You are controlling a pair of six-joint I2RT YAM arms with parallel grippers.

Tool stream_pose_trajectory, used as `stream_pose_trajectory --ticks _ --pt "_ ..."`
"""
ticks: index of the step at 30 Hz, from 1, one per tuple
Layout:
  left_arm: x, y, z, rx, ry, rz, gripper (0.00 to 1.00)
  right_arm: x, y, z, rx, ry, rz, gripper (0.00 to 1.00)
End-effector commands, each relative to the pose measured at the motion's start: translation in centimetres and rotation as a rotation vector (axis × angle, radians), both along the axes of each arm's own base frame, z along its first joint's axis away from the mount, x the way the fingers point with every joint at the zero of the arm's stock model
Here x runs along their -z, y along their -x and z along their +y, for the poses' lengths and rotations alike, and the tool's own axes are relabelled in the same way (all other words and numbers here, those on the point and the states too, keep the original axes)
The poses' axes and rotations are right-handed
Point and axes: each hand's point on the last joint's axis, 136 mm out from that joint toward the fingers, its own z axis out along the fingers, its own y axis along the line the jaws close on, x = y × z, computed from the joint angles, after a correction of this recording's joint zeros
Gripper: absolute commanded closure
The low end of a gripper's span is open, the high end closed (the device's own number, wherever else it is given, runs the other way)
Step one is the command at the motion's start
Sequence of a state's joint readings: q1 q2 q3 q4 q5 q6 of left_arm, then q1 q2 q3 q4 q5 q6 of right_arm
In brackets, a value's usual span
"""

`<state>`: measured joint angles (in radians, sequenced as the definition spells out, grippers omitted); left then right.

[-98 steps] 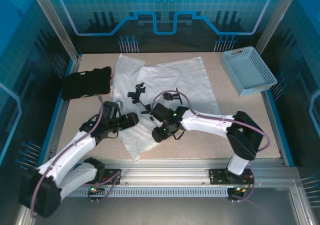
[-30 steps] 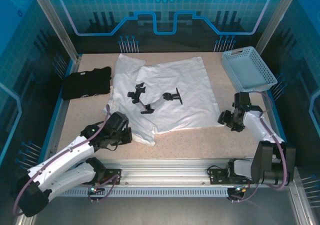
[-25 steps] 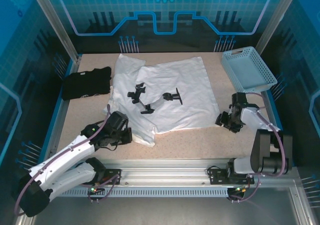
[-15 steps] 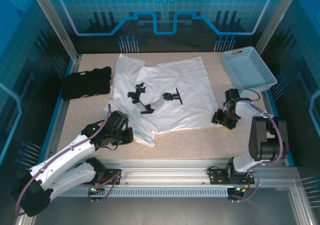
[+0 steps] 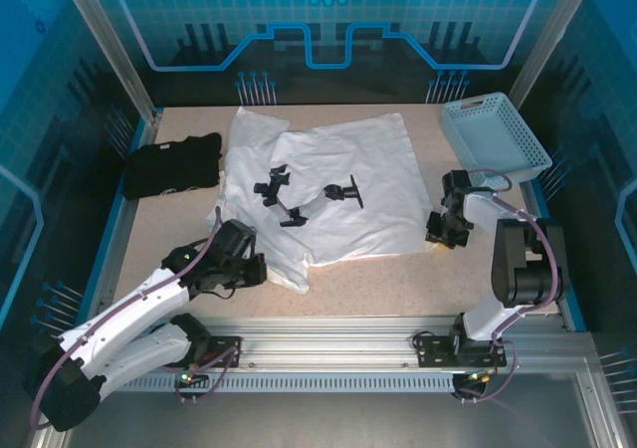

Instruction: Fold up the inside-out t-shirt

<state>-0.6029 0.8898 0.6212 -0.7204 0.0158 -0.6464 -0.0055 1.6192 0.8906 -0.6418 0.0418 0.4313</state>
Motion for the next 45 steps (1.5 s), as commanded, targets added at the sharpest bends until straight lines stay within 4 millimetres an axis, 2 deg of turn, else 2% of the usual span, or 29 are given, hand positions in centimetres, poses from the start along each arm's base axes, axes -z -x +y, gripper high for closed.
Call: stream_pose_trajectory --ticks 1,6,9,10,12,13,16,18,20,22,23,26,27,29,31,33,36,40,43,45 --pt "-0.7 -0.2 0.4 -0.005 -0.003 -0.025 1.0 -0.4 0.0 0.4 -0.014 0.001 -0.011 0.83" --pt "-2.4 -0.7 1.7 -0.066 -0.011 -0.093 1.0 -2.1 0.0 0.2 -0.019 0.011 -0.088 0.98" --pt "-5.8 -1.9 3.0 -0.121 -0.013 -0.223 1.0 -5.3 -1.1 0.8 -0.038 -0.018 -0.215 1.0" --pt "-7.6 -2.4 3.5 -0.136 -0.015 -0.289 1.0 -7.0 -1.6 1.0 -0.042 -0.032 -0.275 1.0" --pt "-11.9 -3.6 4.6 -0.165 -0.03 -0.438 1.0 -10.9 -2.8 1.3 -0.05 -0.042 -0.395 1.0" --pt "-14.6 -4.2 5.2 -0.176 -0.042 -0.528 1.0 -13.1 -3.3 1.3 -0.049 -0.045 -0.458 1.0" --pt "-24.0 -5.2 7.1 -0.22 -0.065 -0.811 1.0 -19.9 -4.5 1.4 -0.052 -0.051 -0.628 1.0" --pt "-30.4 -4.7 8.2 -0.244 -0.055 -0.984 1.0 -24.9 -4.6 1.2 -0.054 -0.036 -0.742 1.0" --pt "-36.8 -3.3 9.5 -0.266 -0.032 -1.146 1.0 -29.9 -3.9 0.6 -0.05 0.001 -0.85 1.0" --pt "-41.7 -1.6 10.5 -0.276 -0.015 -1.254 1.0 -34.4 -2.4 -0.3 -0.038 0.046 -0.946 1.0" --pt "-43.9 -0.7 11.0 -0.277 -0.008 -1.291 1.0 -36.6 -1.4 -0.7 -0.033 0.071 -0.997 1.0" --pt "-48.4 1.1 12.3 -0.294 -0.004 -1.354 1.0 -42.0 1.9 -1.5 -0.013 0.121 -1.127 0.99" --pt "-49.3 1.3 12.7 -0.307 -0.015 -1.369 1.0 -43.4 2.9 -1.5 -0.009 0.127 -1.166 0.99" --pt "-50.1 0.4 13.6 -0.356 -0.109 -1.378 1.0 -45.7 4.4 -1.5 -0.009 0.131 -1.232 0.99" --pt "-49.9 -2.0 13.6 -0.388 -0.234 -1.349 1.0 -46.4 4.3 -1.3 -0.015 0.123 -1.248 0.99" --pt "-49.2 -4.8 12.6 -0.392 -0.323 -1.31 1.0 -46.2 3.0 -1.1 -0.025 0.111 -1.236 0.99" --pt "-48.1 -9.3 11.3 -0.384 -0.352 -1.254 1.0 -45.2 -0.2 -0.8 -0.035 0.086 -1.213 1.0" --pt "-44.6 -16.9 13.0 -0.434 -0.32 -1.12 1.0 -43.6 -5.9 -0.9 -0.037 0.088 -1.191 1.0" --pt "-42.6 -22.0 13.0 -0.424 -0.339 -1.081 1.0 -42.3 -10.3 -1.0 -0.047 0.1 -1.179 1.0" --pt "-41.8 -24.8 12.8 -0.411 -0.344 -1.073 1.0 -41.5 -12.9 -1.0 -0.058 0.103 -1.165 1.0"
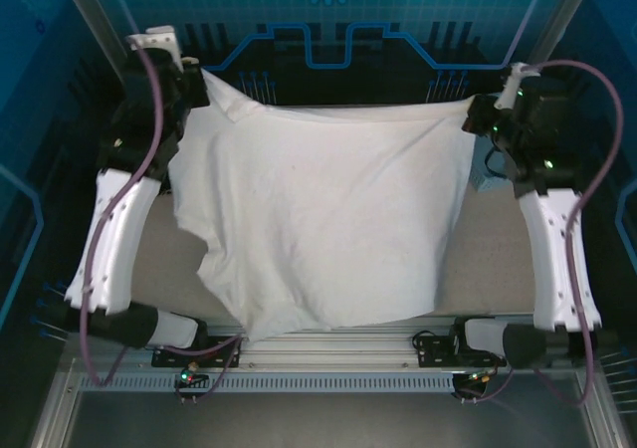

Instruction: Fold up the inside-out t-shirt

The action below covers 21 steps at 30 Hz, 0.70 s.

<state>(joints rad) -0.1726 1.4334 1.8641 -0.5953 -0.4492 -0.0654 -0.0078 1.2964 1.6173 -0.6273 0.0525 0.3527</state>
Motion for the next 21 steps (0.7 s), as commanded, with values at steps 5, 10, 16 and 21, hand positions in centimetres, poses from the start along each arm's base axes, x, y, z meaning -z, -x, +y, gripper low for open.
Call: stream_pose_trajectory --ticks 5,10,16,21 --pt "-3.9 -4.0 -0.1 0.049 0.047 -0.127 1.0 -2.3 -5.3 0.0 -0.032 0.035 -0.077 1.0" --pt "-7.5 -0.5 -0.3 0.09 0.073 -0.215 1.0 -5.2 -2.9 0.2 -0.046 0.075 -0.132 1.0" --pt "-12.3 9.1 -0.3 0.157 0.129 -0.394 1.0 -9.5 4.0 0.0 -0.036 0.115 -0.23 0.99" --pt "-16.0 18.4 -0.3 0.235 0.162 -0.57 1.0 -13.7 11.7 -0.2 -0.009 0.12 -0.367 0.99"
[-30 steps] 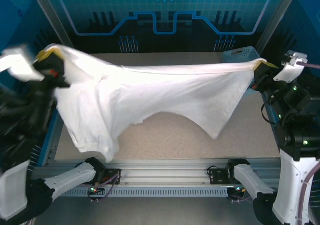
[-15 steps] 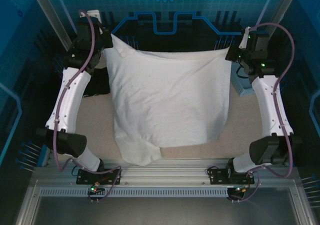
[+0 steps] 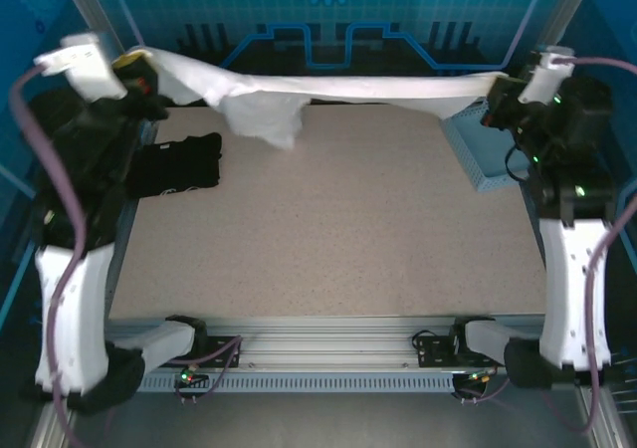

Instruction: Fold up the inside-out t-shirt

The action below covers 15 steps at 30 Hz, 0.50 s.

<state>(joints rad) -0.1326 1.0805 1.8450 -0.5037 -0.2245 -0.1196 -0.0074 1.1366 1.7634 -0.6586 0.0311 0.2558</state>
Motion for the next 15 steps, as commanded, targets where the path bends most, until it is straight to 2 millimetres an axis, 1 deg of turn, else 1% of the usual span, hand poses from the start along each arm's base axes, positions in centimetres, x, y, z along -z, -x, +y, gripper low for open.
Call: stream_pose_trajectory --ticks 1,4,5,7,9,10,12,13,15 --pt "-3.9 6.1 -0.1 0.064 0.044 -0.18 1.0 -3.7 6.2 -0.7 0.04 0.023 -0.122 0.99" --pt "-5.9 10.4 -0.5 0.125 0.062 -0.269 1.0 -5.9 10.7 -0.9 0.054 0.021 -0.209 0.99" --pt "-6.5 11.5 -0.6 0.141 0.065 -0.293 1.0 -6.5 11.9 -0.9 0.057 0.021 -0.233 0.99" --pt "-7.5 12.9 -0.7 0.157 0.066 -0.326 1.0 -7.5 13.8 -1.0 0.064 0.021 -0.272 0.99" --pt "-8.3 13.1 -0.5 0.144 0.058 -0.343 1.0 -8.3 14.9 -1.1 0.07 0.028 -0.298 0.99" --pt "-8.5 12.8 -0.3 0.129 0.054 -0.341 1.0 -8.4 14.9 -1.1 0.074 0.032 -0.301 0.99" --pt "-8.6 10.6 0.0 0.083 0.032 -0.306 1.0 -8.5 14.4 -1.3 0.083 0.045 -0.297 0.99" --pt "-8.4 9.3 0.1 0.065 0.02 -0.282 1.0 -8.5 13.9 -1.3 0.085 0.051 -0.29 0.99" --pt "-7.4 5.3 0.1 0.034 0.0 -0.221 1.0 -7.9 12.2 -1.4 0.089 0.062 -0.264 0.99"
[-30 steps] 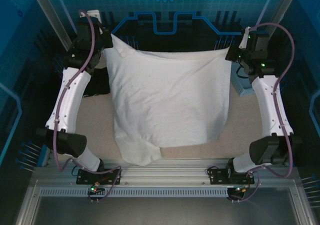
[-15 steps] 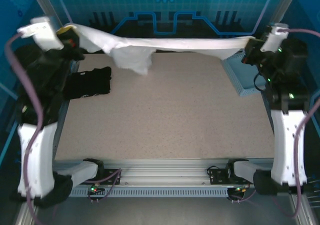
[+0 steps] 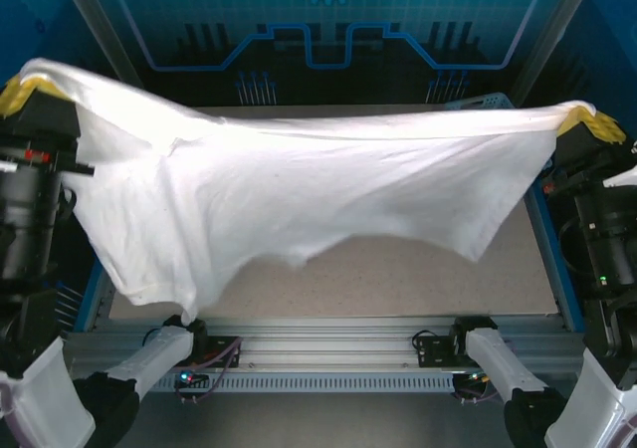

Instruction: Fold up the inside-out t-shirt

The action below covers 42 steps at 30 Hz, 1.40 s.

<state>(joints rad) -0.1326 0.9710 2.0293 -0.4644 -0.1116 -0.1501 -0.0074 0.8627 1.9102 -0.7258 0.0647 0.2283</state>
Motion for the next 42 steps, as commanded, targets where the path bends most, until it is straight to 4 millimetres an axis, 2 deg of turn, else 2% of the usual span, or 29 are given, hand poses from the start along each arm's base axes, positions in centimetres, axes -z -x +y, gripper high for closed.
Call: stream_pose_trajectory --ticks 1,5,7,10,13,15,18,19,21,23,24,26,28,29,31,32,33,36,38,40,41,42 --pt "2.5 -8.4 0.3 -0.092 -0.036 0.14 1.0 2.3 -4.6 -1.0 0.063 0.028 0.106 0.99" --pt "7.5 -17.5 -0.7 -0.105 -0.072 0.277 1.0 6.5 -10.3 -1.4 0.081 0.044 0.202 0.99" --pt "11.4 -22.2 -1.1 -0.111 -0.082 0.345 1.0 9.6 -13.7 -1.5 0.083 0.049 0.27 0.99" --pt "18.9 -29.5 -1.6 -0.125 -0.099 0.469 1.0 15.7 -20.1 -1.5 0.079 0.044 0.381 0.98" --pt "27.5 -36.9 -2.2 -0.12 -0.112 0.61 1.0 23.5 -27.6 -1.5 0.078 0.035 0.508 0.96" --pt "34.3 -42.3 -2.9 -0.104 -0.122 0.728 0.93 29.5 -33.1 -1.3 0.076 0.024 0.614 0.94" --pt "43.8 -49.5 -4.1 -0.07 -0.125 0.886 0.9 38.6 -40.9 -1.2 0.08 -0.02 0.789 0.92" --pt "46.1 -51.3 -4.5 -0.058 -0.12 0.928 0.83 41.3 -42.9 -1.1 0.081 -0.035 0.847 0.89" --pt "50.7 -54.5 -5.3 -0.025 -0.112 1.01 0.66 46.2 -46.4 -0.8 0.086 -0.052 0.952 0.73" --pt "51.6 -56.0 -5.9 -0.004 -0.087 1.011 0.5 49.0 -47.9 -0.3 0.079 -0.061 1.026 0.6" --pt "51.7 -56.1 -5.9 0.002 -0.07 1.011 0.45 49.2 -48.3 0.1 0.068 -0.054 1.037 0.57" --pt "50.7 -55.7 -6.1 0.025 -0.034 1.017 0.35 48.6 -47.8 0.9 0.047 -0.023 1.047 0.55" --pt "49.1 -53.9 -6.3 0.047 0.003 1.055 0.31 46.7 -45.8 1.8 0.03 0.026 1.055 0.51" --pt "49.0 -52.4 -6.4 0.064 0.037 1.089 0.3 46.3 -44.1 2.2 0.018 0.04 1.079 0.49" --pt "47.5 -48.1 -6.7 0.103 0.128 1.106 0.29 46.2 -39.7 3.3 -0.017 0.04 1.159 0.46" --pt "47.6 -45.9 -6.8 0.125 0.174 1.118 0.29 47.8 -37.0 3.3 -0.019 0.042 1.228 0.45" --pt "47.2 -43.2 -7.1 0.155 0.227 1.106 0.29 48.5 -34.3 3.3 -0.012 0.034 1.271 0.44" --pt "48.5 -35.7 -7.9 0.249 0.369 1.09 0.28 50.9 -26.9 2.4 -0.004 -0.038 1.372 0.43" --pt "51.0 -31.2 -7.8 0.256 0.402 1.16 0.28 52.0 -23.1 0.9 0.031 -0.082 1.425 0.43" --pt "53.4 -27.0 -8.0 0.27 0.374 1.236 0.27 53.0 -20.3 -0.7 0.055 -0.114 1.459 0.43" --pt "54.6 -25.6 -7.8 0.253 0.371 1.272 0.27 53.4 -19.7 -0.9 0.047 -0.143 1.46 0.43" --pt "55.6 -24.4 -7.9 0.259 0.36 1.292 0.27 53.9 -19.4 -0.1 -0.018 -0.178 1.464 0.44"
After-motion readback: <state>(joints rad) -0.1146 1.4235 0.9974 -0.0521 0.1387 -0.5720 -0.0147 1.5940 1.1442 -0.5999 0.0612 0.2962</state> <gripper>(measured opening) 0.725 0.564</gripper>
